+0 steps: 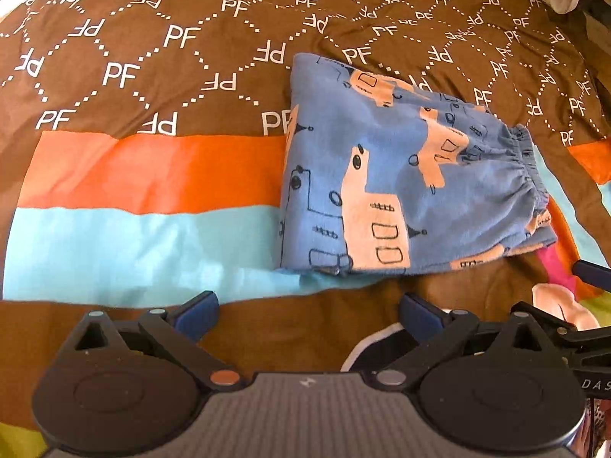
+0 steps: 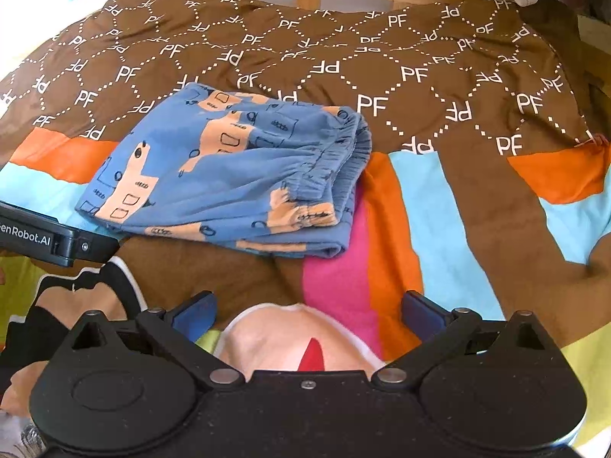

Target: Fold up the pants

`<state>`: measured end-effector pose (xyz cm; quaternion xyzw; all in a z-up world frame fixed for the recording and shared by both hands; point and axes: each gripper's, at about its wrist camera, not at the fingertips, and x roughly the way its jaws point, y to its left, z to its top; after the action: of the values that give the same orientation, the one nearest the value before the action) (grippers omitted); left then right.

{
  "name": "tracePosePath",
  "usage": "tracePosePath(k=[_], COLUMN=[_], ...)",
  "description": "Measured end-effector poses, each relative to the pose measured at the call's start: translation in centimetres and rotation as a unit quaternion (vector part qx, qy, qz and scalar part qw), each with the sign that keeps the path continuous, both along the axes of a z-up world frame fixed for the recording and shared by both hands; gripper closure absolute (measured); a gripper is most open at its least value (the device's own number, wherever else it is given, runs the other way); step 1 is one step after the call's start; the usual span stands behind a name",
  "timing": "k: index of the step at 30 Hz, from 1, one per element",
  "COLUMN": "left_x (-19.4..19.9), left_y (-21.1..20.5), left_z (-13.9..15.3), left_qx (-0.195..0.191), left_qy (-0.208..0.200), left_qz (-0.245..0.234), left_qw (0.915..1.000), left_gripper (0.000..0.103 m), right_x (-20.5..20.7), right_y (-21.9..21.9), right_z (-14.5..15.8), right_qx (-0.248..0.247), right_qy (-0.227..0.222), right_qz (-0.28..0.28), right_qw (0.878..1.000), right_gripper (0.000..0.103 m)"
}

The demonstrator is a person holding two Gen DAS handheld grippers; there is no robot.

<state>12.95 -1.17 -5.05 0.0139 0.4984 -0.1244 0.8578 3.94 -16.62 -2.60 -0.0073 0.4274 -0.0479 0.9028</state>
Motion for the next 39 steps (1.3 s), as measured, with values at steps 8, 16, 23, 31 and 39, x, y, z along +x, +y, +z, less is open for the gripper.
tracePosePath(k=[8,16,23,31,39], left_x=[-0.4,-0.2,-0.5,-0.3,2.2], left_y=[0.9,1.2,1.5,1.8,1.7], left_z=[0.7,0.7,2.0,3.0,3.5], left_qx=[-0.021,-0.019,-0.035,-0.066,-0.038], left_qy=[0.006,-0.004,-0.047,-0.088,-0.084], left_qz=[0.011,0.018,0.020,0.019,-0.023], left_qw=[0.9997,0.9996,0.9981,0.9937,0.9955], left_gripper=[0.000,0.000,0.000,0.000,0.000], right_x=[-0.2,-0.2,-0.5,0.1,2.9], right_y=[0.0,-0.6,-1.0,-2.1,-4.0], right_z=[0.4,0.7,1.5,2.6,4.6], right_qx=[0.010,0.016,0.028,0.044,0.062], right_qy=[0.001,-0.001,-0.036,-0.073,-0.103], right_qz=[0.000,-0.008,-0.013,-0.018,0.024], right_qw=[1.000,1.000,0.999,0.996,0.992], right_gripper=[0.001,0.001,0.001,0.001,0.001])
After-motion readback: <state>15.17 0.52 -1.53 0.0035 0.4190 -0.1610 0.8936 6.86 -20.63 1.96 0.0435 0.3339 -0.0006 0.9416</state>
